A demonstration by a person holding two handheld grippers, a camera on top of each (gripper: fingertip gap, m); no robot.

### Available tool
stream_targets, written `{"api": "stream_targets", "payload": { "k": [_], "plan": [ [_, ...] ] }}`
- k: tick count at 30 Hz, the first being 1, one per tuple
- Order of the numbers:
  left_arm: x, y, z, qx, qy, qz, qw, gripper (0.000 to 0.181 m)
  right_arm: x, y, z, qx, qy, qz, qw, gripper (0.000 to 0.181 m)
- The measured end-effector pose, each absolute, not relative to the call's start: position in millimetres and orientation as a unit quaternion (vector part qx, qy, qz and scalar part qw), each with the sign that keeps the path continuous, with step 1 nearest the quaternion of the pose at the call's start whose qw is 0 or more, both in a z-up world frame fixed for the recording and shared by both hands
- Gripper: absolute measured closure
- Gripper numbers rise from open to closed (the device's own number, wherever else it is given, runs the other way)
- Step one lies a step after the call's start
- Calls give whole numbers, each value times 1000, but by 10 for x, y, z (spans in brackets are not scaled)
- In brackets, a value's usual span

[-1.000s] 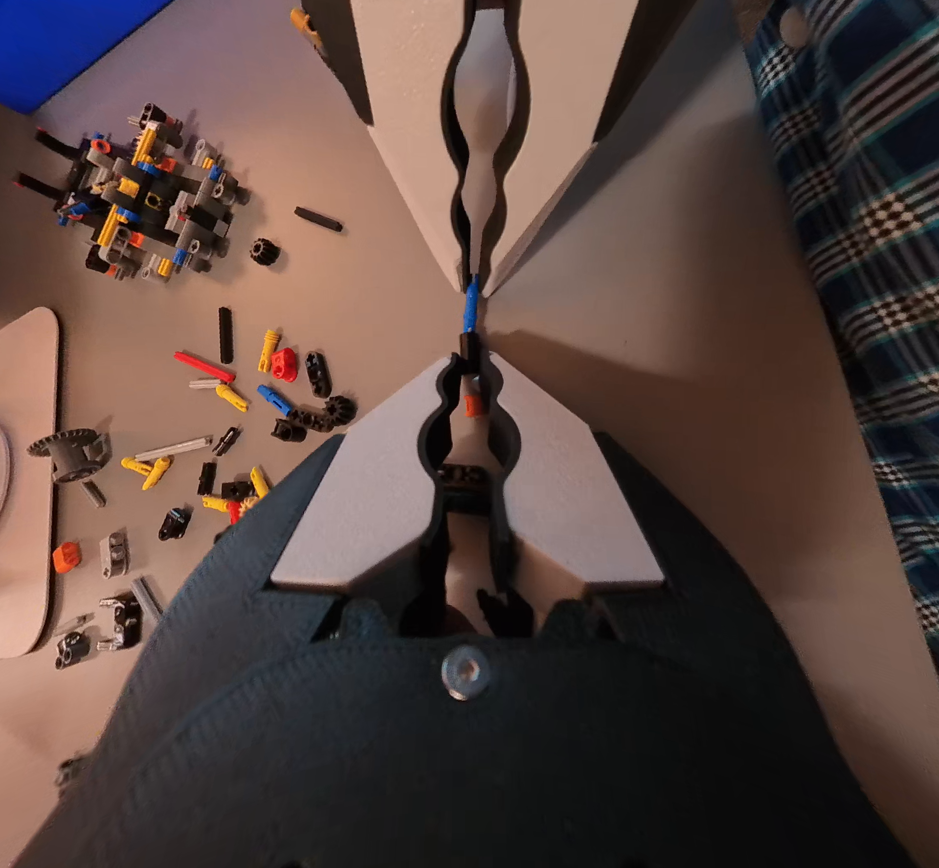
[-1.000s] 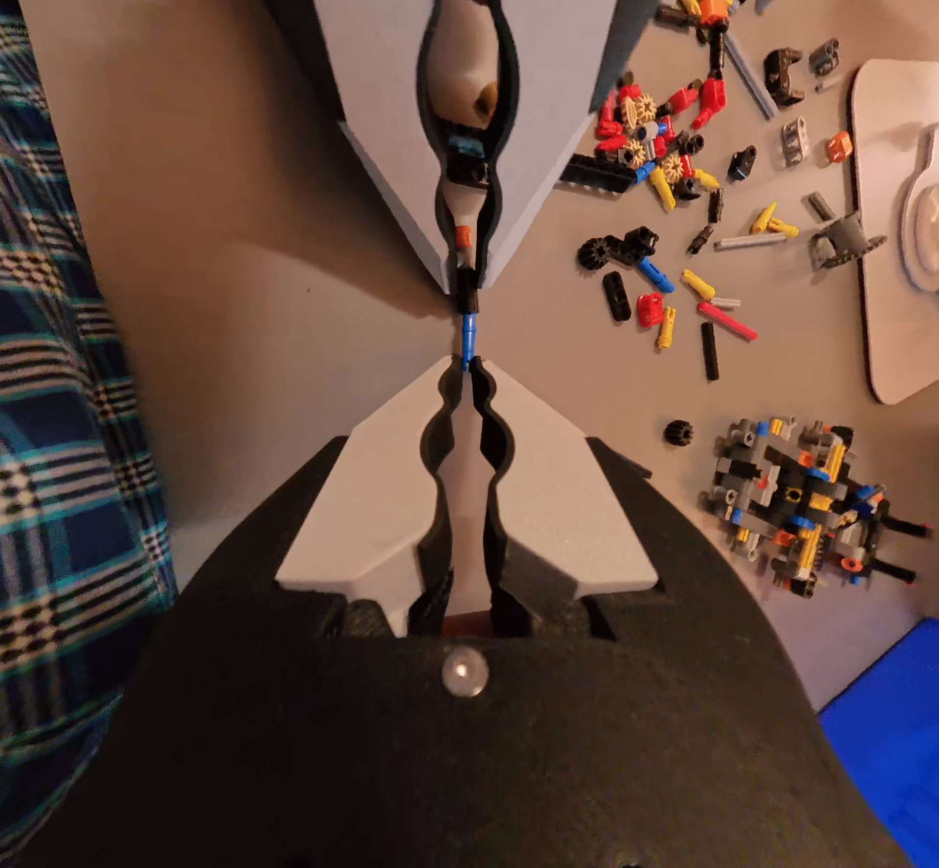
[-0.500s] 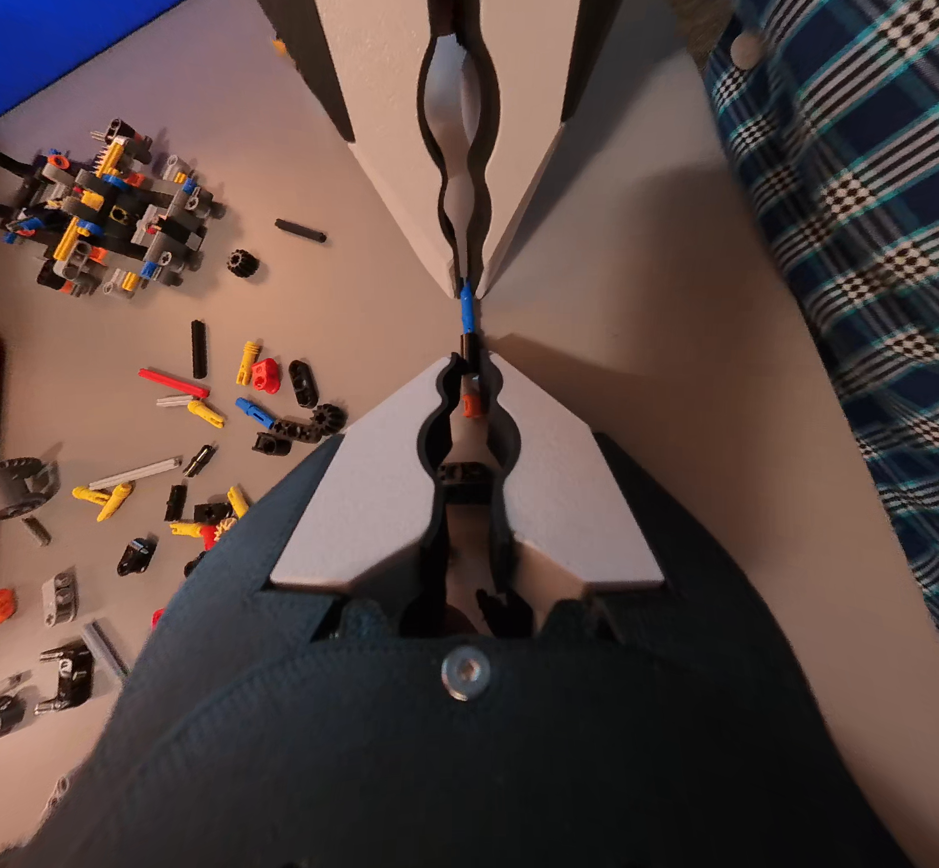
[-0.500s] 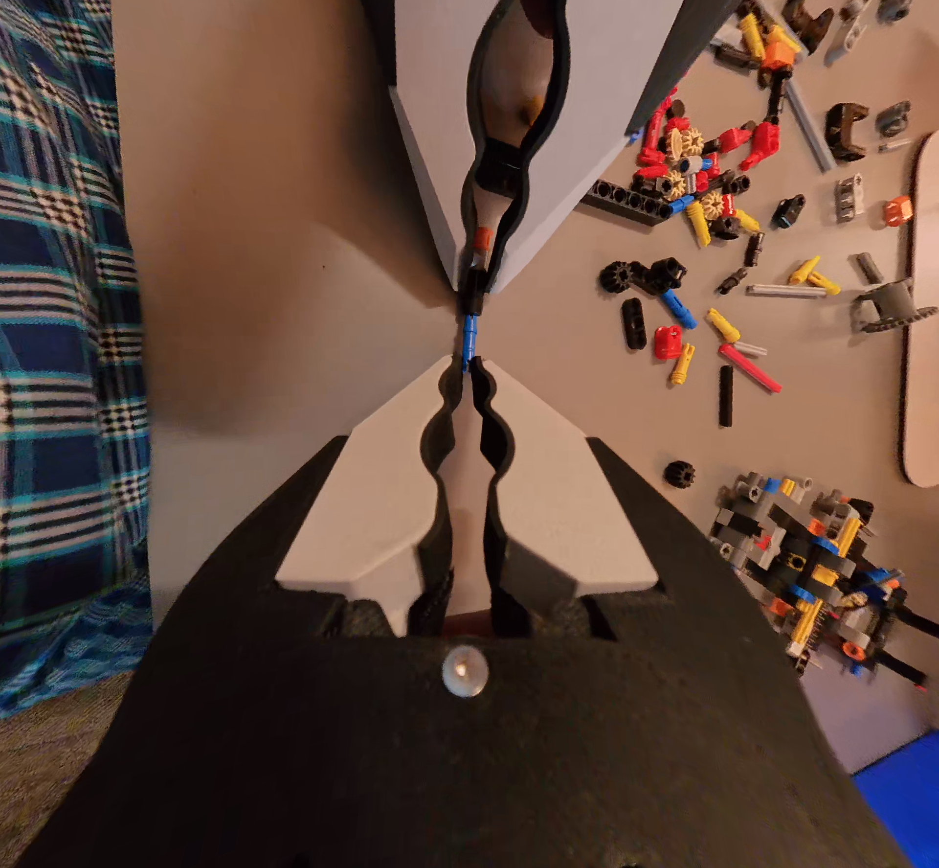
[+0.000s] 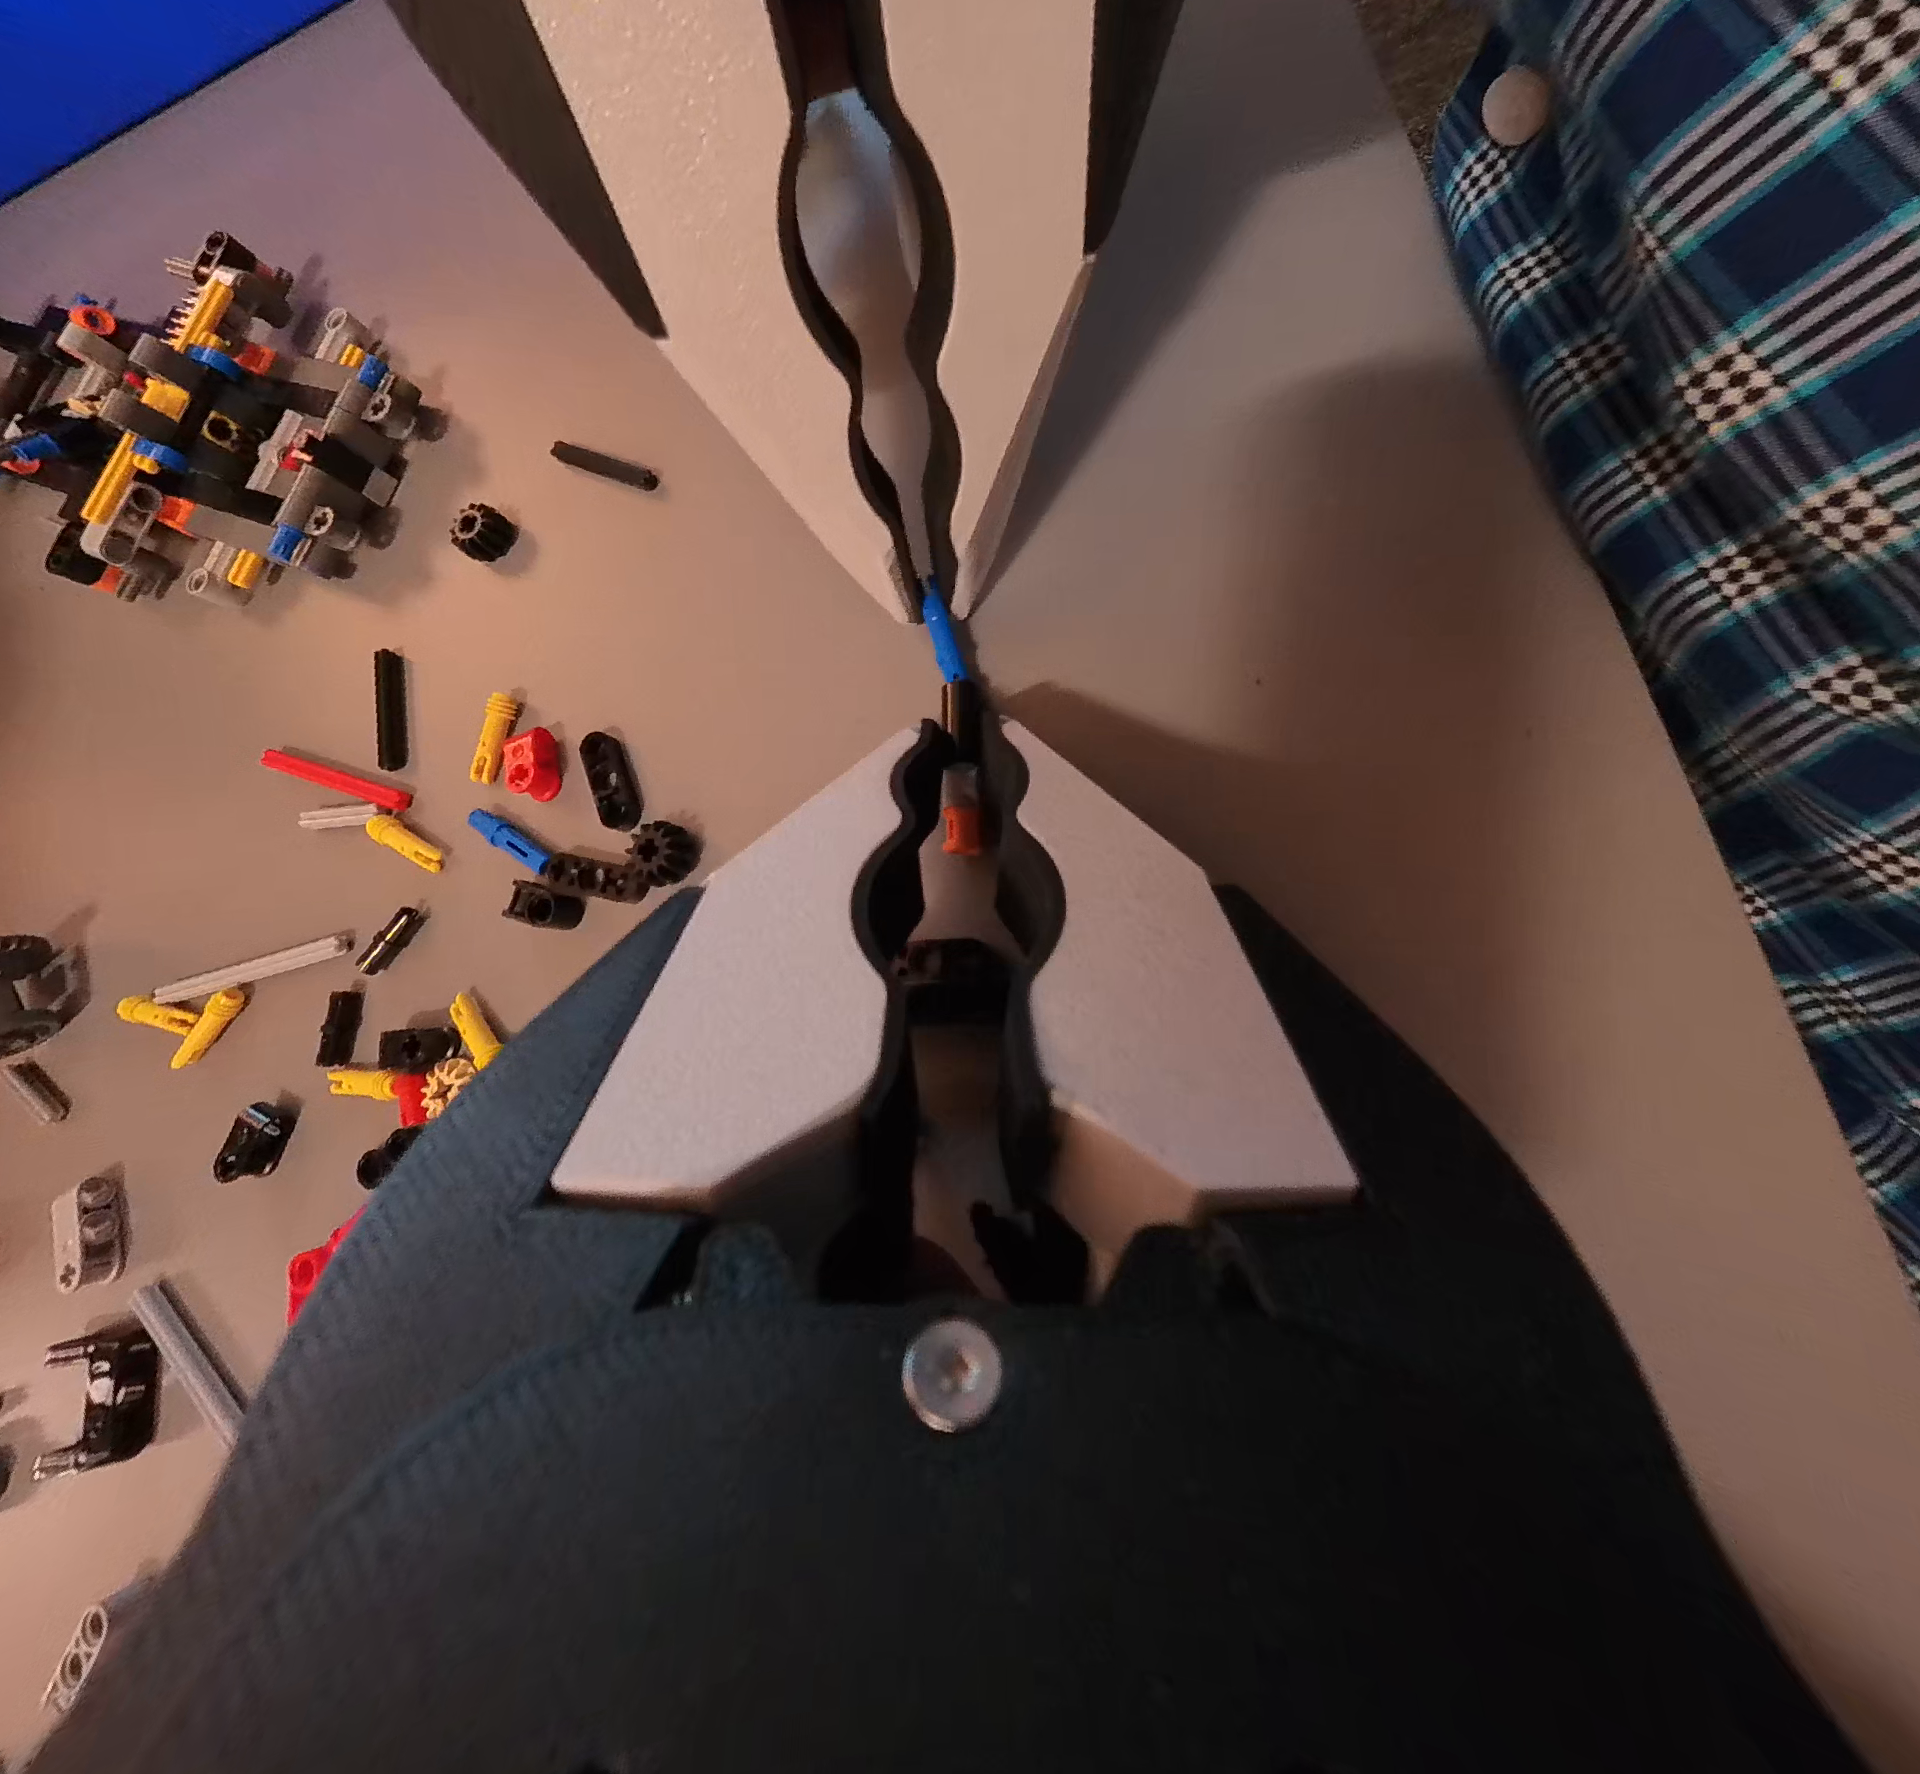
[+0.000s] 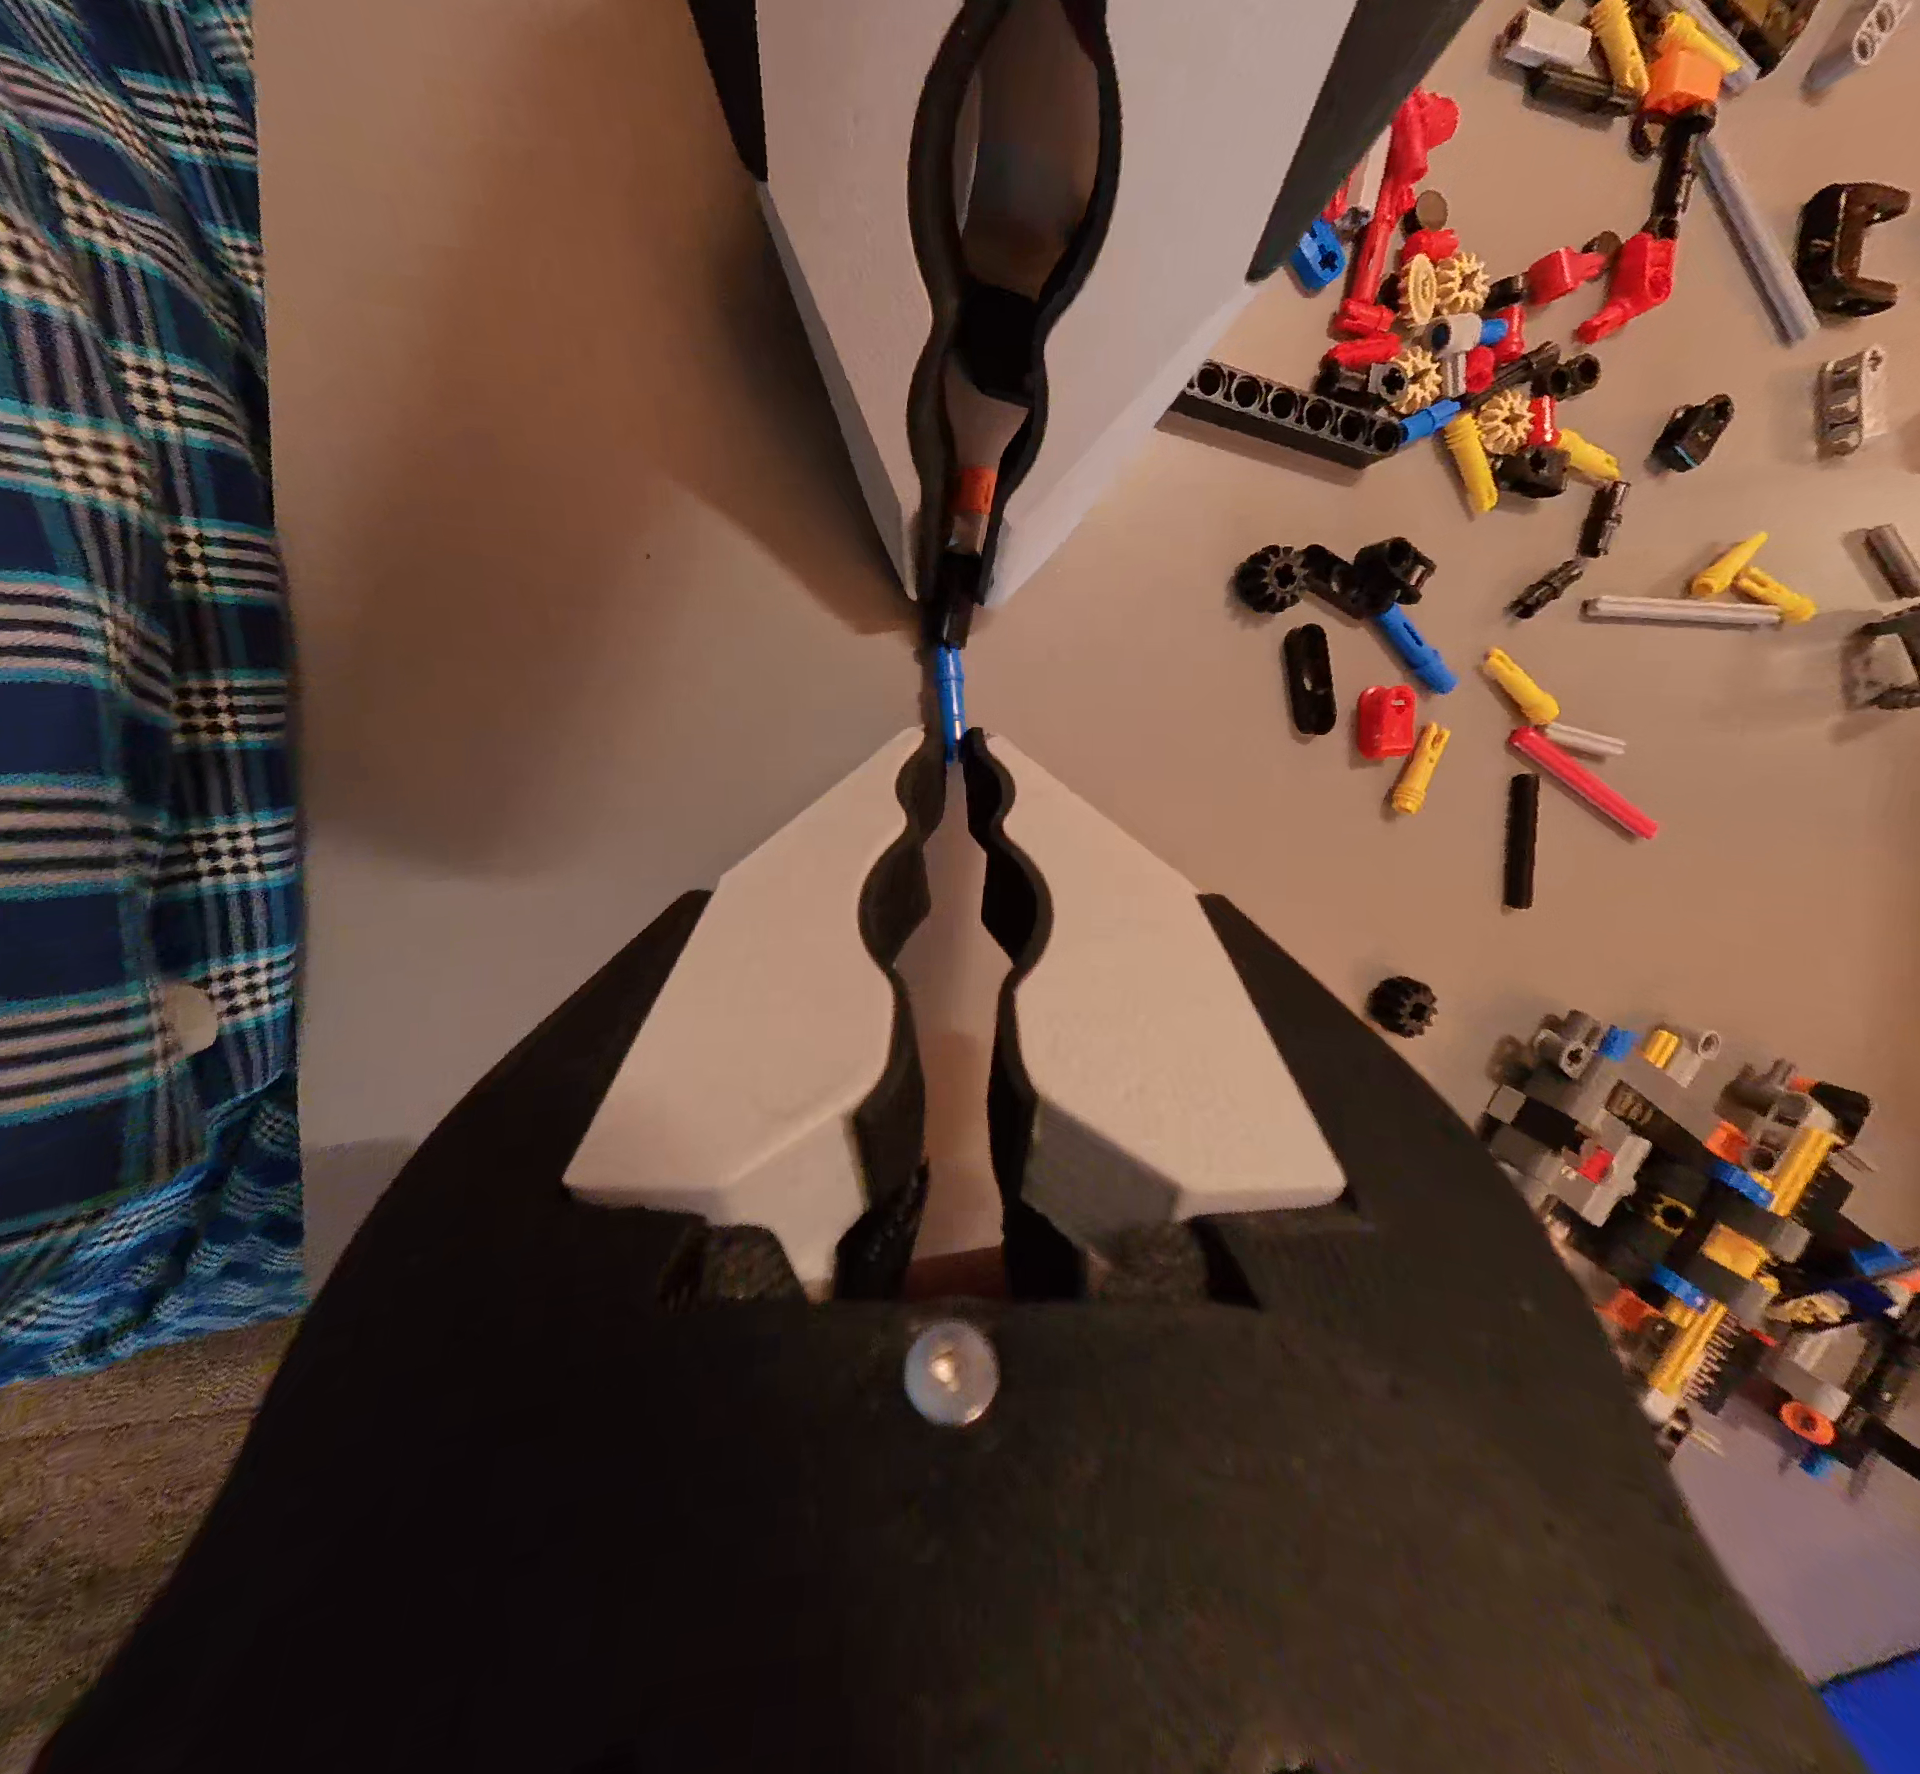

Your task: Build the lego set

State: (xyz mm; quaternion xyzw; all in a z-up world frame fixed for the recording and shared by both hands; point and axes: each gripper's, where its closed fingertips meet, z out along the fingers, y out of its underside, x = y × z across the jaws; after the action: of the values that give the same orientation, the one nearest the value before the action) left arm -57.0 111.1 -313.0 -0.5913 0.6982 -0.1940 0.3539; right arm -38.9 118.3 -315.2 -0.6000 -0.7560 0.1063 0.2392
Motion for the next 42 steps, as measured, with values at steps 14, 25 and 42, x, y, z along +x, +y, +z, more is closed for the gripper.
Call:
{"api": "stream_targets", "payload": {
  "k": [14,25,42],
  "plan": [
    [-566,1121,-3133,-596,694,-190,357,176,-398,1184,-3147,-671,-683,91,275,180],
    [-568,1133,-3135,-602,689,-188,357,176,-422,1151,-3147,-694,-654,90,286,180],
    [-551,1136,-3134,-626,673,-170,356,177,-392,1171,-3058,-704,-631,134,297,170]
  ]
}}
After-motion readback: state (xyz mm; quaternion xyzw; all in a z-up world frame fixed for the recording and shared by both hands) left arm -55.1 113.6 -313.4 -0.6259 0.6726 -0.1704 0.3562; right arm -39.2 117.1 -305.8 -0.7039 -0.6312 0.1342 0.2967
